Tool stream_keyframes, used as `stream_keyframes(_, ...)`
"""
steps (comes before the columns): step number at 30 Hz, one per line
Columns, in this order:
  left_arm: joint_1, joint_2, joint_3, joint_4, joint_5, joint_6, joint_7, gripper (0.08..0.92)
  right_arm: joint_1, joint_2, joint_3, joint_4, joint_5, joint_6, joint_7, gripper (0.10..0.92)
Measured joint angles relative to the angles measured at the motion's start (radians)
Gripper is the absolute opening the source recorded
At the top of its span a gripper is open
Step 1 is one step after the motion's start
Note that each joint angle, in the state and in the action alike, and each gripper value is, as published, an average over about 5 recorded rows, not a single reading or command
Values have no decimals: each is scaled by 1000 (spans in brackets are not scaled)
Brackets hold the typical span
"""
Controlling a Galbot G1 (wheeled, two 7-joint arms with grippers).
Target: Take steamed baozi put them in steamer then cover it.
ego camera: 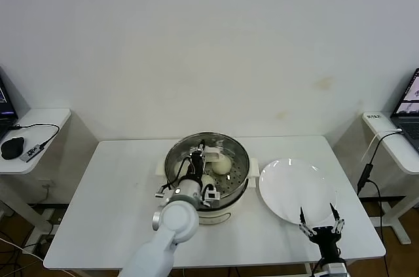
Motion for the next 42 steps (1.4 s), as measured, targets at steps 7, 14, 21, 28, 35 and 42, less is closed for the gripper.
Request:
stream_keyframes(7, 13, -8, 0, -9, -2, 0, -3, 149, -2, 0, -5, -1, -3, 1, -2, 823)
stream_keyframes(14, 17, -23, -2, -10, -14, 0, -21, 223, -3, 0, -6, -1, -5, 2, -3, 823)
stream_keyframes(21, 33, -13, -14, -40, -28, 5, -34, 422, 1, 0, -13, -3, -6, 2, -3, 823)
stream_keyframes(28, 95, 20, -34, -123, -53, -3, -51, 622, 0, 0, -12, -6, -5, 1, -3, 823)
stream_keyframes(35, 220, 93, -74, -273, -136, -22, -97, 802, -2, -1, -10, -7, 0, 1, -4, 823)
stream_keyframes(42, 418, 155, -173, -408, -366, -102, -212, 823, -12, -6, -13, -13, 11, 8, -4, 823)
